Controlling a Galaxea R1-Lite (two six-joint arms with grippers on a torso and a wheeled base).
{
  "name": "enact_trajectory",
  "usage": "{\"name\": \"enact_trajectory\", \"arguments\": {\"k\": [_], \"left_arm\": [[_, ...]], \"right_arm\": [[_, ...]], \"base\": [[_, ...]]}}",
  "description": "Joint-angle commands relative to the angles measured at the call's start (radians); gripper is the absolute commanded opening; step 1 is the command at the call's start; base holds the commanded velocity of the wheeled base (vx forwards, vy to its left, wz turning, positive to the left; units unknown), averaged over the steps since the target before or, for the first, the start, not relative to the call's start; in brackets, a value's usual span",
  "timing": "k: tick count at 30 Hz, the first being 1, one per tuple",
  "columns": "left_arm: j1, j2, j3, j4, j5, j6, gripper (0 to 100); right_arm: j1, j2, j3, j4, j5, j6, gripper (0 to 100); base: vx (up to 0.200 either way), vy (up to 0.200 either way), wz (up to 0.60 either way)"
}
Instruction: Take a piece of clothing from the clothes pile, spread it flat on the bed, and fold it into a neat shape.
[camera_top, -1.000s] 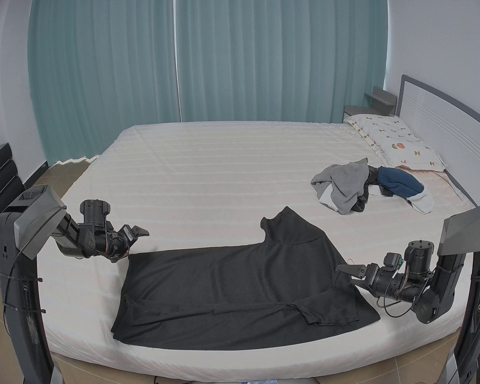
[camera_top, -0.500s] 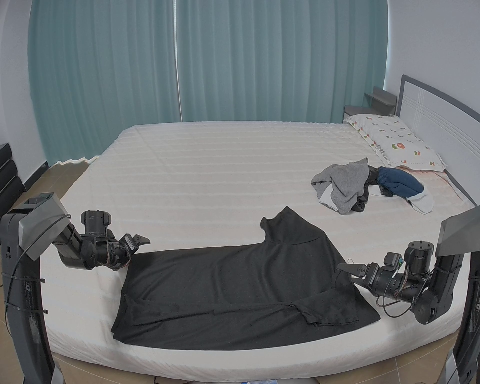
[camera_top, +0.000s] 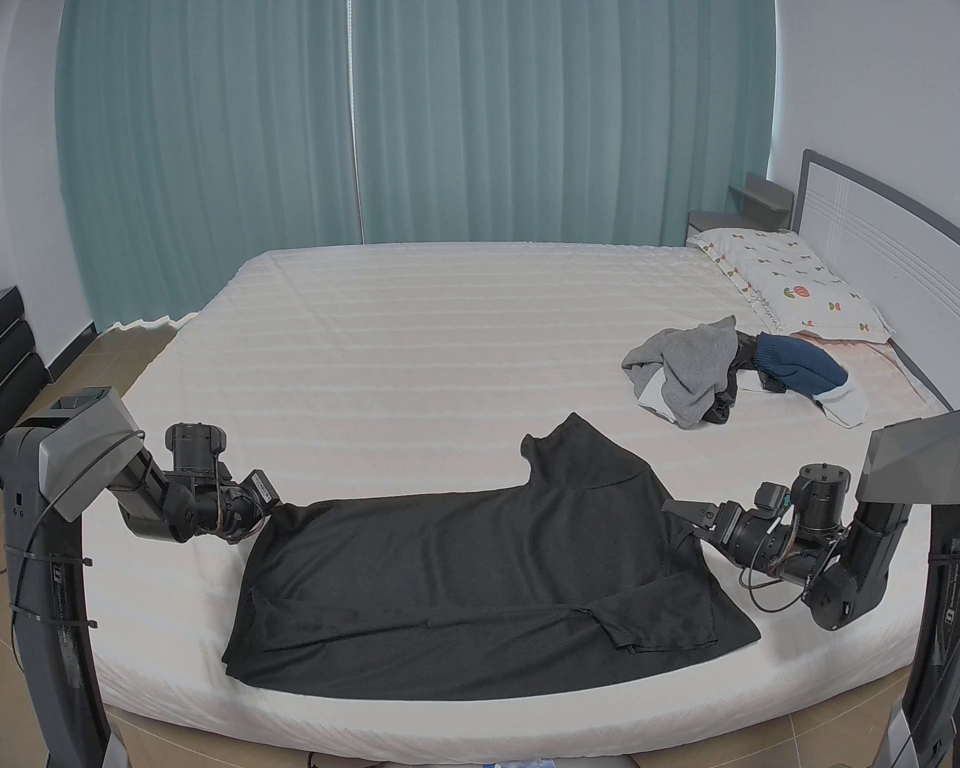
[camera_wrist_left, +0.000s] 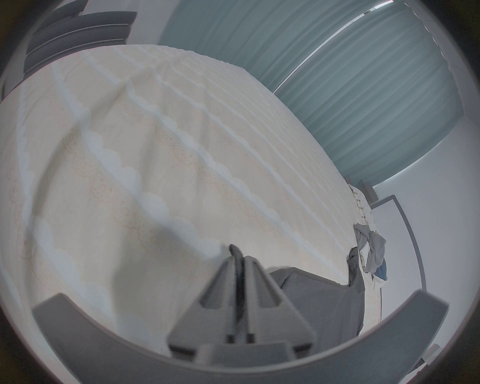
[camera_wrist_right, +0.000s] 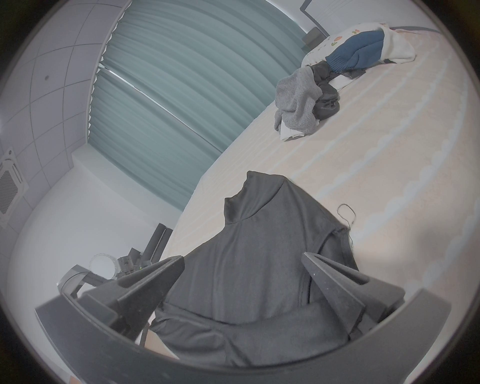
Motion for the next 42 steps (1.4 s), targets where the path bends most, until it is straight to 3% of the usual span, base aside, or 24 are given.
{"name": "enact_trajectory", "arguments": {"k": [1, 4, 9, 16, 26, 36, 37, 42], "left_arm": [[0.002, -0.033, 0.003, 0.004, 0.006, -0.033, 0], [0.003, -0.04, 0.005, 0.007, 0.009, -0.041, 0], [0.0, -0.043, 0.005, 0.007, 0.067, -0.064, 0], [0.0, -0.052, 0.022, 0.01, 0.07, -0.104, 0], [0.0, -0.052, 0.033, 0.008, 0.07, -0.102, 0], [-0.001, -0.059, 0.036, 0.01, 0.07, -0.104, 0], [-0.001, -0.059, 0.036, 0.01, 0.07, -0.104, 0], [-0.001, -0.056, 0.036, 0.011, 0.07, -0.102, 0]], "right_arm": [[0.04, 0.064, -0.147, 0.097, -0.063, -0.005, 100], [0.033, 0.077, -0.259, 0.192, -0.066, -0.011, 100], [0.028, 0.14, -0.535, 0.476, -0.108, -0.059, 100], [-0.009, 0.187, -0.731, 0.718, -0.118, -0.162, 100], [0.002, 0.362, -1.052, 0.884, -0.146, -0.168, 100], [0.011, 0.433, -1.175, 0.901, -0.146, -0.169, 100], [0.011, 0.433, -1.175, 0.901, -0.146, -0.169, 0], [0.008, 0.431, -1.184, 0.896, -0.146, -0.168, 0]], "base": [[0.0, 0.0, 0.0], [0.0, 0.0, 0.0], [0.0, 0.0, 0.0], [0.0, 0.0, 0.0], [0.0, 0.0, 0.0], [0.0, 0.0, 0.0], [0.0, 0.0, 0.0], [0.0, 0.0, 0.0]]}}
